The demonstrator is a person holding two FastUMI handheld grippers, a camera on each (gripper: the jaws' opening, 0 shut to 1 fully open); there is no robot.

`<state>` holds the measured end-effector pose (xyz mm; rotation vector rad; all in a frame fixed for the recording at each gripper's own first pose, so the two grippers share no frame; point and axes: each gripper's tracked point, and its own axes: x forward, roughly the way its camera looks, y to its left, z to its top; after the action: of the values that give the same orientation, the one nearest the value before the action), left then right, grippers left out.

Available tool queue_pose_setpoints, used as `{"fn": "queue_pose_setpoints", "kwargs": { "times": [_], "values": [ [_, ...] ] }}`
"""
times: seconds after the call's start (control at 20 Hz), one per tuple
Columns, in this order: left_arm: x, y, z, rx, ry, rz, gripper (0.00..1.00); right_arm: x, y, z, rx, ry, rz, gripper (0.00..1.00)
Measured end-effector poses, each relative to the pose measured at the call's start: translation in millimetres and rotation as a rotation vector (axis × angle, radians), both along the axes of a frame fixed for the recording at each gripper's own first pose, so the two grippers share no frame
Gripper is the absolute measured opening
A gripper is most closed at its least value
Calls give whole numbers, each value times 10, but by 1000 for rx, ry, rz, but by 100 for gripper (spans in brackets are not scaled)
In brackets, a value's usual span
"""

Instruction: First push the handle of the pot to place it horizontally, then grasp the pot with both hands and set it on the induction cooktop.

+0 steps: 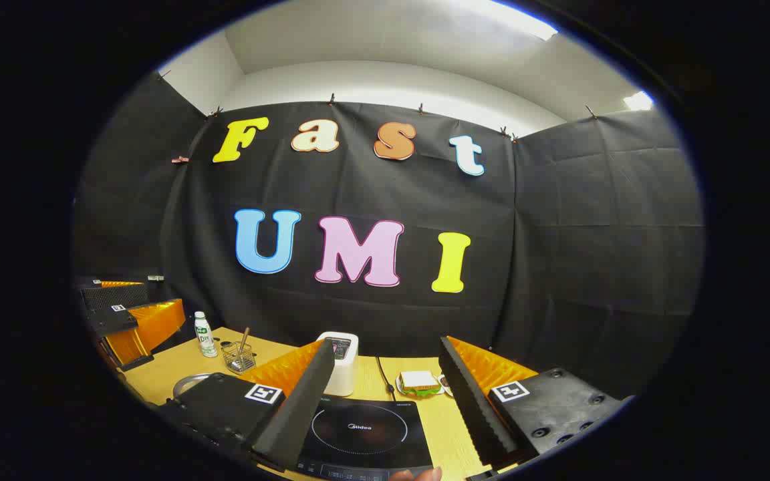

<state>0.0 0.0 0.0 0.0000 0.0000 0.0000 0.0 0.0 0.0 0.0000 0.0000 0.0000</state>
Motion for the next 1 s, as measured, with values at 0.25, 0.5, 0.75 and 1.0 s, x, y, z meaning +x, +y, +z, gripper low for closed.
{"fn": "queue_pose_setpoints", "kwargs": {
  "times": [0.25,0.5,0.75,1.0],
  "values": [
    [-20,-11,30,9,-15,-1,95,-4,-19,47,7,-12,-4,98],
    [-34,-40,29,2,-12,-5,95,-33,-73,37,13,-12,-15,98],
    [-40,-57,14,-2,-10,-4,95,-38,-121,25,12,-9,-23,98],
    [-30,-44,8,-26,-5,-1,95,-48,-161,14,-2,-12,-32,98]
  ]
}}
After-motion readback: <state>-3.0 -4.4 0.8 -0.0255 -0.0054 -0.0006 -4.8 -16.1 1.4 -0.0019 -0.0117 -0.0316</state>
